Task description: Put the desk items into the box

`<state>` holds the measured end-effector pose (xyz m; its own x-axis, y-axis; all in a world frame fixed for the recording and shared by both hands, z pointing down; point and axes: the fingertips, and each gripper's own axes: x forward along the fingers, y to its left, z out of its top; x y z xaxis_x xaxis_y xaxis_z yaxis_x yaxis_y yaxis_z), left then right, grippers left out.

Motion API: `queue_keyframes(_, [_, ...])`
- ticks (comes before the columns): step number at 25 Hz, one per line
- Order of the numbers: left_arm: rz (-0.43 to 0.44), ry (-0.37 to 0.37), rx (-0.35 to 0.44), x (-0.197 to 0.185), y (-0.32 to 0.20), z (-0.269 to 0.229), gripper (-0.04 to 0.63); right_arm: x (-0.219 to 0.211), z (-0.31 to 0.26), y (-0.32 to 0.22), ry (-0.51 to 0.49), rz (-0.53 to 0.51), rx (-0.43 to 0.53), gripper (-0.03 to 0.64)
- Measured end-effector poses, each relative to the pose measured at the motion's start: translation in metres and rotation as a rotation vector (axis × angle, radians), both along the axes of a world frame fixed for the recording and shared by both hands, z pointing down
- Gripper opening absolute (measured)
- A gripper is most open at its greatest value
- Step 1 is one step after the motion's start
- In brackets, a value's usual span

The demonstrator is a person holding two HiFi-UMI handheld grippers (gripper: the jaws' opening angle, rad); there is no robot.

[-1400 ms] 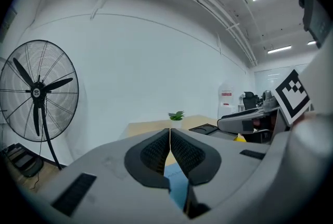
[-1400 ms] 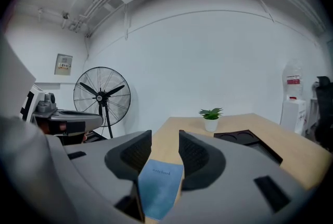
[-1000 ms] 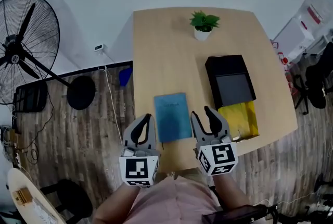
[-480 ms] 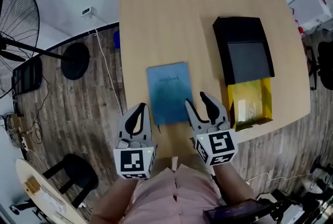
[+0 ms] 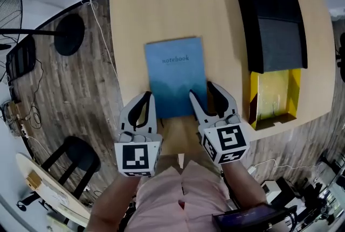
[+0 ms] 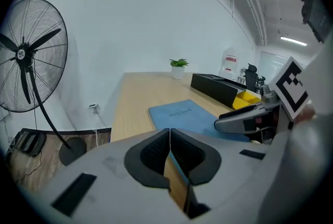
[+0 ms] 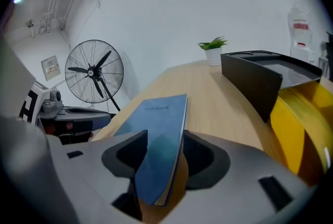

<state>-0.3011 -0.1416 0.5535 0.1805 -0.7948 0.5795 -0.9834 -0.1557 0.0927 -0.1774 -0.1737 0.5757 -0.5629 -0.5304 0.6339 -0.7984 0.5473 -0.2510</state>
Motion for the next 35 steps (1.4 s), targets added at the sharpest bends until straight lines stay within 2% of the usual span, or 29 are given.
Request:
queue_keyframes(3, [-0.007, 0.019, -0.031, 0.003, 0.002, 0.01, 0.015, -0.002, 0.003, -0.001, 0.036, -0.011, 0.005, 0.219])
queue_keyframes(10, [0.029, 0.021, -0.055, 0.014, 0.005, 0.025, 0.015, -0.004, 0.011, -0.001, 0.083, -0.014, -0.053, 0.221])
queue_keyframes(14, [0.054, -0.012, -0.051, 0.017, 0.005, 0.027, 0.015, -0.004, 0.012, -0.001, 0.083, -0.008, -0.072, 0.219])
queue_keyframes(23, [0.063, 0.036, -0.114, 0.018, 0.004, 0.032, 0.015, -0.003, 0.012, -0.002, 0.058, 0.032, -0.105, 0.204])
queue_keyframes(27, [0.062, 0.015, -0.1, 0.017, 0.004, 0.032, 0.015, -0.003, 0.011, -0.003, 0.04, 0.053, -0.117, 0.189])
queue_keyframes(32, [0.064, 0.012, -0.099, 0.018, 0.004, 0.032, 0.015, -0.004, 0.006, -0.002, 0.063, 0.043, -0.107, 0.187])
queue_keyframes(35, [0.062, 0.015, -0.099, 0.018, 0.004, 0.032, 0.015, -0.004, -0.002, -0.002, 0.086, 0.049, -0.064, 0.177])
